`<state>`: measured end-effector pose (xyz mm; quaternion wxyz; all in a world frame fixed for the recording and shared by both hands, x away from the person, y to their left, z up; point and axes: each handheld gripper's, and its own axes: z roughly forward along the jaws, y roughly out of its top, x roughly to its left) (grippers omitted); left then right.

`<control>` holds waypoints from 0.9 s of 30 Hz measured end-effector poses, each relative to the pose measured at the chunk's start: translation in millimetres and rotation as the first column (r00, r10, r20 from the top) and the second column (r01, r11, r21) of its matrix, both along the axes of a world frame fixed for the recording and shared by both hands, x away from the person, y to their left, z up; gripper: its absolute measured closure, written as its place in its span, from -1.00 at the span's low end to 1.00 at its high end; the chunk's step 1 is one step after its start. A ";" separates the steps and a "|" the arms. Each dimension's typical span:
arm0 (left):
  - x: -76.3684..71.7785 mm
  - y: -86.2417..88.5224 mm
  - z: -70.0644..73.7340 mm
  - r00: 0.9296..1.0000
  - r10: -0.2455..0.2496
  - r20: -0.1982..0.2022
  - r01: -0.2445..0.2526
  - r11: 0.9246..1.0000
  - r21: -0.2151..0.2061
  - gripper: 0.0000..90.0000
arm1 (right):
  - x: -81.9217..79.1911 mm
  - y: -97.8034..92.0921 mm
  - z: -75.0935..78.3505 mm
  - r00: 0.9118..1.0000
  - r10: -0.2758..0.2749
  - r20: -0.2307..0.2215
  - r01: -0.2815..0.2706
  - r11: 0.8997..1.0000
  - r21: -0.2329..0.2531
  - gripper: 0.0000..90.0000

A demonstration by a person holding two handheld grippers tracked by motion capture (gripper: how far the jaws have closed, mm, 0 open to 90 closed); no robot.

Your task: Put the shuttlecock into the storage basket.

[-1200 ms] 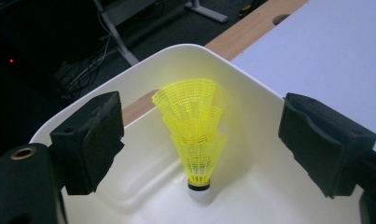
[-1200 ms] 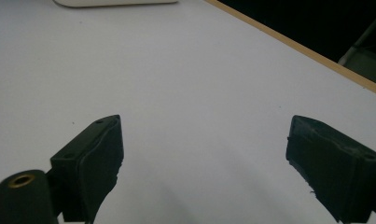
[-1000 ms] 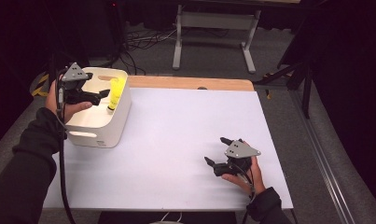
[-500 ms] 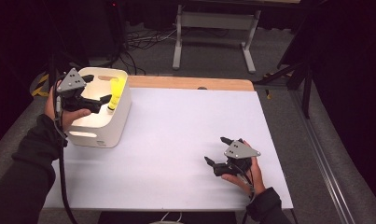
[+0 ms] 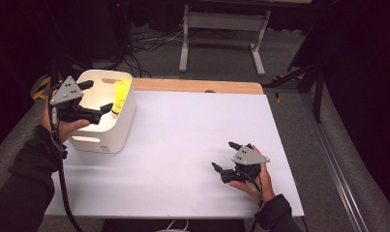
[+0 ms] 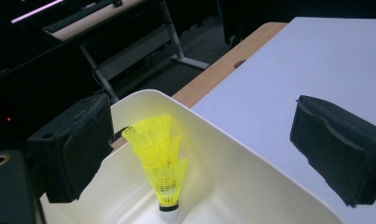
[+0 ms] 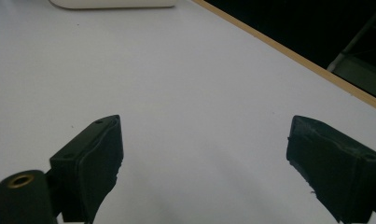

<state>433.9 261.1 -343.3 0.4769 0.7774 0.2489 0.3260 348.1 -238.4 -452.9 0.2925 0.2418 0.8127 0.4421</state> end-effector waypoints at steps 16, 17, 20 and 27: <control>-26.7 -6.2 -4.1 0.997 -0.058 0.043 0.058 0.998 -0.005 -0.88 | -3.1 3.0 1.4 1.000 0.006 0.011 -0.006 1.000 -0.012 -0.73; -28.5 -7.4 -4.7 0.997 -0.062 0.044 0.063 0.998 -0.004 -0.88 | -3.1 3.1 1.5 1.000 0.006 0.011 -0.005 1.000 -0.013 -0.73; -33.1 -9.2 -6.4 0.996 -0.074 0.050 0.074 0.997 -0.007 -0.88 | -3.3 3.3 1.8 1.000 0.008 0.012 -0.008 1.000 -0.010 -0.73; -44.6 -15.5 -11.8 0.994 -0.084 0.075 0.083 0.996 0.023 -0.87 | -4.3 4.8 2.1 1.000 0.009 0.015 -0.009 1.000 0.001 -0.75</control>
